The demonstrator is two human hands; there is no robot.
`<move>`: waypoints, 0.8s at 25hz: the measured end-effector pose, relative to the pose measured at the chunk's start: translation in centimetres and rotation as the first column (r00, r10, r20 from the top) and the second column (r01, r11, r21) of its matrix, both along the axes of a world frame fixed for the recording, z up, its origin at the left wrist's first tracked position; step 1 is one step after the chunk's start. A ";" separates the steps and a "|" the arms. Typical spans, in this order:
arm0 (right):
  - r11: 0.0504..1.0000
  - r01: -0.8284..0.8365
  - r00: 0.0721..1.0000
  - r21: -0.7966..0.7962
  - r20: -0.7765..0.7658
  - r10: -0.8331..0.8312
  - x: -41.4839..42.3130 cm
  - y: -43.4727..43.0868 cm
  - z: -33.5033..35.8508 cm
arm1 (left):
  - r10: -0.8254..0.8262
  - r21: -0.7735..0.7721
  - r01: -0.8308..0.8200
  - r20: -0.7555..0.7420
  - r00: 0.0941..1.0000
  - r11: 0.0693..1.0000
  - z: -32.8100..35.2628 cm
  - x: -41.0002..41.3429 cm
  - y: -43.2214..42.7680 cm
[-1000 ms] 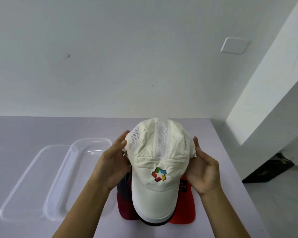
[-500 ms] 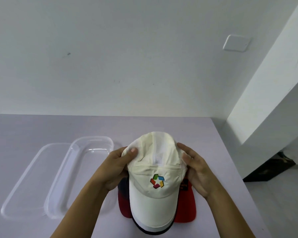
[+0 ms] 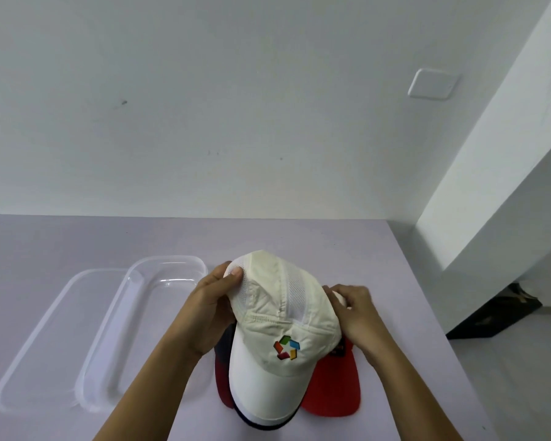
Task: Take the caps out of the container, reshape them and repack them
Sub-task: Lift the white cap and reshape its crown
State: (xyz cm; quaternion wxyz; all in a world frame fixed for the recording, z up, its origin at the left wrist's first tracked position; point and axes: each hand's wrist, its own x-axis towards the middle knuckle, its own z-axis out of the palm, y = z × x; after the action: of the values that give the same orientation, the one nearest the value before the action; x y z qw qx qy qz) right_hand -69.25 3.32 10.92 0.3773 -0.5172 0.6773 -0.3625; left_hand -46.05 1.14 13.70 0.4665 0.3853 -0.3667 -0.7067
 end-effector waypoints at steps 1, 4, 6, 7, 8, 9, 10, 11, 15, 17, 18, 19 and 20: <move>0.992 0.066 0.992 -0.107 -0.098 -0.077 0.0 0.0 -0.2 | 0.006 -0.002 -0.006 -0.001 1.000 1.000 0.1 0.2 0.0; 0.928 0.100 0.976 -0.359 -0.147 -0.161 0.1 0.0 0.2 | 0.004 0.008 -0.005 0.050 0.999 1.000 0.3 0.3 0.1; 0.937 0.105 0.992 -0.332 -0.024 -0.120 0.6 0.0 1.3 | -0.009 0.003 0.008 0.159 0.987 1.000 0.3 -0.1 0.3; 0.946 0.104 0.994 -0.307 0.016 -0.104 0.8 -0.1 1.6 | -0.009 0.002 0.009 0.207 0.978 1.000 0.4 -0.3 0.5; 0.954 0.103 0.995 -0.280 0.045 -0.094 1.0 -0.2 1.7 | -0.002 -0.007 0.004 0.254 0.967 1.000 0.5 -0.5 0.6; 0.961 0.097 0.993 -0.258 0.084 -0.077 1.3 -0.2 1.6 | 0.018 -0.029 -0.009 0.309 0.951 1.000 0.6 -0.6 0.6; 0.967 0.076 0.991 -0.242 0.124 -0.047 1.6 0.0 1.6 | 0.053 -0.058 -0.034 0.358 0.932 0.998 0.7 -0.7 0.6; 0.973 0.031 0.988 -0.228 0.154 0.005 1.8 0.2 1.7 | 0.095 -0.083 -0.068 0.376 0.922 0.994 0.8 -0.7 0.5; 0.969 -0.200 0.967 -0.143 0.133 0.219 2.0 0.9 2.2 | 0.216 0.014 -0.225 0.223 0.951 0.974 1.2 -0.9 0.3; 0.970 -0.217 0.967 -0.111 0.113 0.229 1.7 0.9 2.4 | 0.135 -0.007 -0.136 0.167 0.977 0.991 1.2 -0.5 0.5; 0.972 -0.211 0.970 -0.105 0.101 0.222 1.5 0.9 2.4 | 0.051 -0.087 -0.036 0.183 0.982 0.996 1.1 0.0 0.7; 0.972 -0.207 0.972 -0.109 0.093 0.217 1.2 0.8 2.4 | -0.024 -0.175 0.070 0.254 0.967 0.982 1.0 0.5 0.7; 0.971 -0.206 0.973 -0.123 0.079 0.216 1.0 0.7 2.4 | -0.057 -0.244 0.147 0.341 0.938 0.959 1.1 0.8 0.7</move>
State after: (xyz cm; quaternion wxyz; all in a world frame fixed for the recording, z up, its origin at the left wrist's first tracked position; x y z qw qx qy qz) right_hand -68.26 3.99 13.36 0.4143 -0.5898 0.5786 -0.3817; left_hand -45.25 1.83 14.82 0.4083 0.4123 -0.5508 -0.6000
